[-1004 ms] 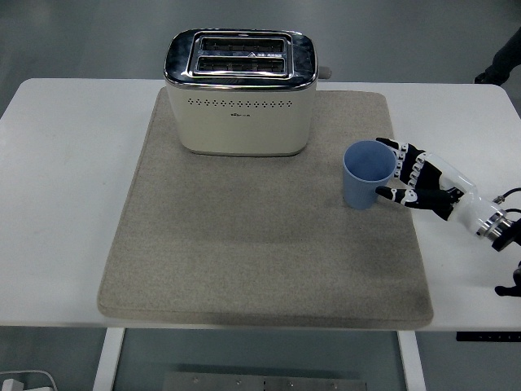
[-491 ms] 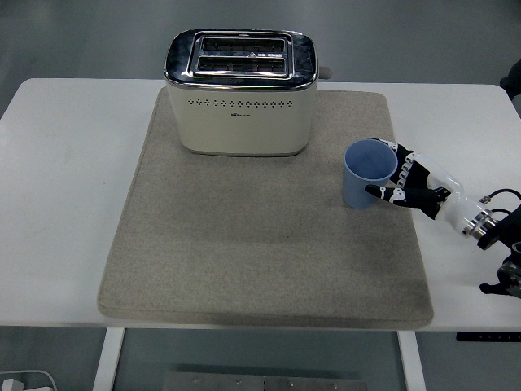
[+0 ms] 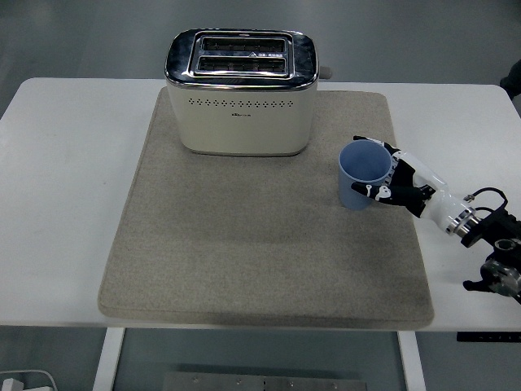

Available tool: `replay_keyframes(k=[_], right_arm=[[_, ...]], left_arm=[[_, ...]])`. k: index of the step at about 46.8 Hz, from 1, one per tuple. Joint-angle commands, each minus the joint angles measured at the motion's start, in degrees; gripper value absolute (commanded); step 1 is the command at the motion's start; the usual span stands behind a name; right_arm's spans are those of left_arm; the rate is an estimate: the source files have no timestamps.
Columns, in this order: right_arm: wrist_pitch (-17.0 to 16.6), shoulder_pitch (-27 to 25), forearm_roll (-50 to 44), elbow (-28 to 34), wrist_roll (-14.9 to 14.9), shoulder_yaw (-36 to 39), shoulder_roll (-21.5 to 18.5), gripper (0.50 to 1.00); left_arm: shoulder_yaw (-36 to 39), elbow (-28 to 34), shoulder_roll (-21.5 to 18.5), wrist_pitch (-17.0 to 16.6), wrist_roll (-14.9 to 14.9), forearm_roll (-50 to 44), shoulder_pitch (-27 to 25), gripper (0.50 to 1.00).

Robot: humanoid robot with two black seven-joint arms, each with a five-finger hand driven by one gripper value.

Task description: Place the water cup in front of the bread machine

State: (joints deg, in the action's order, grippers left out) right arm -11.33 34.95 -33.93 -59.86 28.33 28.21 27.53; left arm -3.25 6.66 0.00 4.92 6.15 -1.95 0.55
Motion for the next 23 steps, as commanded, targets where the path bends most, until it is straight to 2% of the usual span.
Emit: replay_keyframes(k=[1,13,17,23], right_arm=[[0.0,0.0,0.0,0.1,0.1,0.0,0.0,0.866],[0.0,0.0,0.0,0.0,0.1,0.4,0.0,0.691],[0.0,0.0,0.0,0.0,0.1,0.4,-0.2,0.656],[0.0,0.0,0.0,-0.1,-0.1,0.4,-1.4,0.641]], left_arm=[[0.0,0.0,0.0,0.0,0.0,0.0,0.0,1.000],[0.0,0.0,0.0,0.0,0.0,-0.1,0.0,1.000],[0.0,0.0,0.0,0.0,0.0,0.0,0.0,1.000],[0.0,0.0,0.0,0.0,0.0,0.0,0.0,1.000]])
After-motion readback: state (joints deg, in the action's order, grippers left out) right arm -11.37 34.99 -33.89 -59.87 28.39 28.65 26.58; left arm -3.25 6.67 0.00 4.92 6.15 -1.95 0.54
